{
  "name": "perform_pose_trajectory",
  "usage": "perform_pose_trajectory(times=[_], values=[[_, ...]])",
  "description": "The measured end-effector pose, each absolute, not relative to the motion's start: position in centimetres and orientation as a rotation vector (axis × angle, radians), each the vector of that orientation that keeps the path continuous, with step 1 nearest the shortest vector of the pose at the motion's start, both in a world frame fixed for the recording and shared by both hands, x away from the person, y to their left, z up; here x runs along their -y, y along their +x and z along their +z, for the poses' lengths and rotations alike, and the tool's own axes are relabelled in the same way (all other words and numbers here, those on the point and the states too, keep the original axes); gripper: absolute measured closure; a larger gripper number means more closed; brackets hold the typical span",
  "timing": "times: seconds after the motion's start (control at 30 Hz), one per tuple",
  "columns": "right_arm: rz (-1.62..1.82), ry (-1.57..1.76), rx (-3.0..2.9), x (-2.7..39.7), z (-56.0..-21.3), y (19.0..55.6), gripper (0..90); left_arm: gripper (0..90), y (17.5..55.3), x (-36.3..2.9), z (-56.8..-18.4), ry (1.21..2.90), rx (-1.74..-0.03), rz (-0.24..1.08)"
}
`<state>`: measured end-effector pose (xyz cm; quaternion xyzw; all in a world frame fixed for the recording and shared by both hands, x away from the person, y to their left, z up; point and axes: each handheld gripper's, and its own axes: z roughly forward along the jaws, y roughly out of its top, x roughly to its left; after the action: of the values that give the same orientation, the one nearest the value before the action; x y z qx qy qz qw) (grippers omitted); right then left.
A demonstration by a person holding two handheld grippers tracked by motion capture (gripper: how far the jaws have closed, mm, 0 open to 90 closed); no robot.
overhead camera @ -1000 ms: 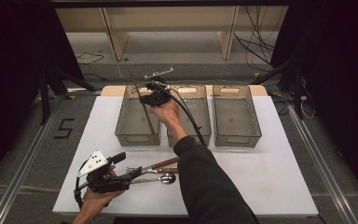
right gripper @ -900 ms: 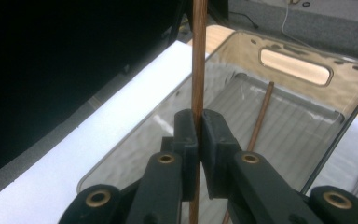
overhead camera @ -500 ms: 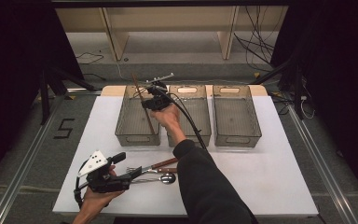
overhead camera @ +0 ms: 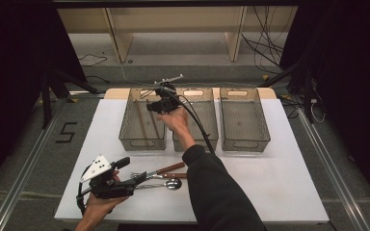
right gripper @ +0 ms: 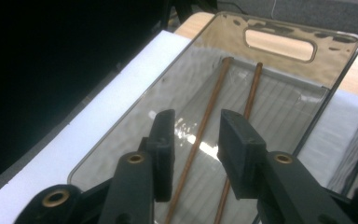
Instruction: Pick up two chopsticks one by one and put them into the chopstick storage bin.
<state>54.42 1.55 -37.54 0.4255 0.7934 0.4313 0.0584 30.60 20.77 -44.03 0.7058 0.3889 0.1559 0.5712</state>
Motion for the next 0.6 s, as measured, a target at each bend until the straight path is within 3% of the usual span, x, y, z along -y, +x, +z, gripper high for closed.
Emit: perform_pose_trajectory(times=[0.6], values=[[1.366, 1.055, -2.454, 3.6, -35.2, 50.0, 40.9, 12.4, 30.8, -20.8, -44.2, 1.666, -0.918, 0.369]])
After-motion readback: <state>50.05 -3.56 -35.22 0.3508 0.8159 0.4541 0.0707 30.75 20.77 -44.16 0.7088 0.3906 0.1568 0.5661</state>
